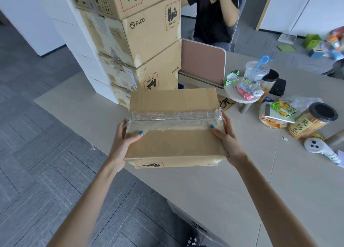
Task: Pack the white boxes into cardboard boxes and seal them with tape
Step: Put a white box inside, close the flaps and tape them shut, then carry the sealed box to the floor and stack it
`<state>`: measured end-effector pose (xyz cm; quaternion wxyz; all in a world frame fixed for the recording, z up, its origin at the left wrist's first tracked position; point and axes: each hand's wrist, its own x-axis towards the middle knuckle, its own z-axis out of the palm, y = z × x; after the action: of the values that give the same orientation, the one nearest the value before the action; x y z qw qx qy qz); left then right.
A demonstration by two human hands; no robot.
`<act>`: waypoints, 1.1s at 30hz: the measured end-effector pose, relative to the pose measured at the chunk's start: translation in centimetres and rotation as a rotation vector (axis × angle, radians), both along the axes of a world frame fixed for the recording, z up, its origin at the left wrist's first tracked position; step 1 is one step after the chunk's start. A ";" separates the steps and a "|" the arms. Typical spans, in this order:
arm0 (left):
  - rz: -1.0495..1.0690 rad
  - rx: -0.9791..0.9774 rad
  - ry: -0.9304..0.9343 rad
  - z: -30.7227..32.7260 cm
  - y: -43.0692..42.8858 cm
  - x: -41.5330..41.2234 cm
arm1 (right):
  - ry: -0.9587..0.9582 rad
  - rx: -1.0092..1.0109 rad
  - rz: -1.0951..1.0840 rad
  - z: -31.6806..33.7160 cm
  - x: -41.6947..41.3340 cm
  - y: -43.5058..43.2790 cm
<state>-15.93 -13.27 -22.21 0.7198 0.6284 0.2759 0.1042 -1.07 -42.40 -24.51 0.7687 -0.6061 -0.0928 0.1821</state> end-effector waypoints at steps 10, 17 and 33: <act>0.091 0.100 -0.097 6.7 8.8 -8.9 | -0.113 0.055 0.080 6.6 -7.2 10.2; 0.221 0.152 -0.097 8.8 17.8 -18.9 | -0.108 0.096 0.214 8.0 -13.9 21.2; 0.534 0.135 -0.182 8.0 38.8 -32.0 | -0.119 0.093 0.505 7.9 -20.2 50.6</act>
<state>-47.89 25.53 -14.25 0.6453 0.5680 0.3583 0.3641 -21.25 8.19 -16.56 0.7193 -0.5373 -0.2945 0.3275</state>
